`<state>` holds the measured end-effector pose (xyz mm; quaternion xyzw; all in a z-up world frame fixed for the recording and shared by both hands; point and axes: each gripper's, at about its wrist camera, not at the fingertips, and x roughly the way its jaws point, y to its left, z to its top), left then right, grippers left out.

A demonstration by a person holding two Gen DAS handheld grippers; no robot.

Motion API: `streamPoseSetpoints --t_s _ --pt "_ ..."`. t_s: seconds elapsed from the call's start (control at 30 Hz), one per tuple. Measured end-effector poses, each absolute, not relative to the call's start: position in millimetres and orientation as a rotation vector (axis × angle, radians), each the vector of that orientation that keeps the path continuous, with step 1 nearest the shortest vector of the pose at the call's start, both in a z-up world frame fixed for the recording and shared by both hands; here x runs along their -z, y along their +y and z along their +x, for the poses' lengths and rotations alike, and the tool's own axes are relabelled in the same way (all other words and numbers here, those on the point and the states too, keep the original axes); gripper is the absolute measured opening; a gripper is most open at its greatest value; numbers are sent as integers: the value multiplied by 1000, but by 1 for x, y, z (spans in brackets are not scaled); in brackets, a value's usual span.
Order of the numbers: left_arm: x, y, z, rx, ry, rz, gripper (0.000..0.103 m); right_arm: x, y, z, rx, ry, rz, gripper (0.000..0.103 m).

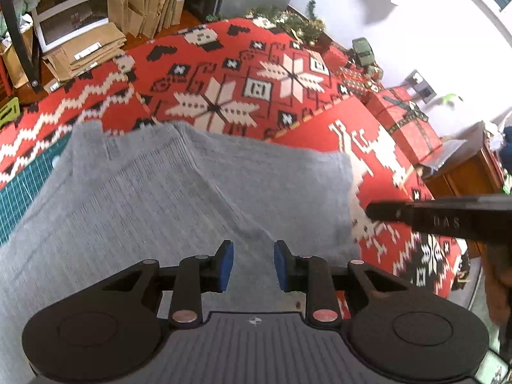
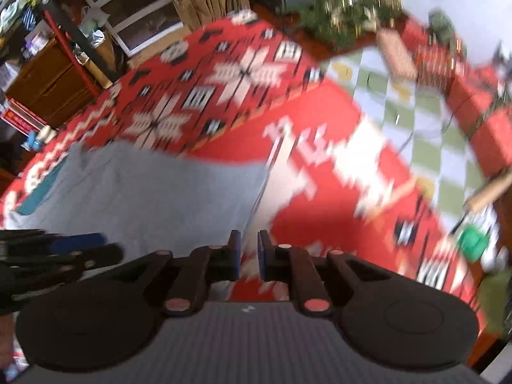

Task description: Fold clothes

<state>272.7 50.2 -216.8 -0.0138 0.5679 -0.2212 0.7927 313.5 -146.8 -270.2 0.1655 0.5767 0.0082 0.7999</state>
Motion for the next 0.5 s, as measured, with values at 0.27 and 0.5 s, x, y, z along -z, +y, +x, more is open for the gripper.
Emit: streamPoseSetpoints --t_s 0.27,0.5 --pt "229 37 262 522 1250 -12 14 288 -124 300 -22 1288 395 7" --pt "238 19 261 577 1258 20 10 295 -134 295 25 1295 341 0"
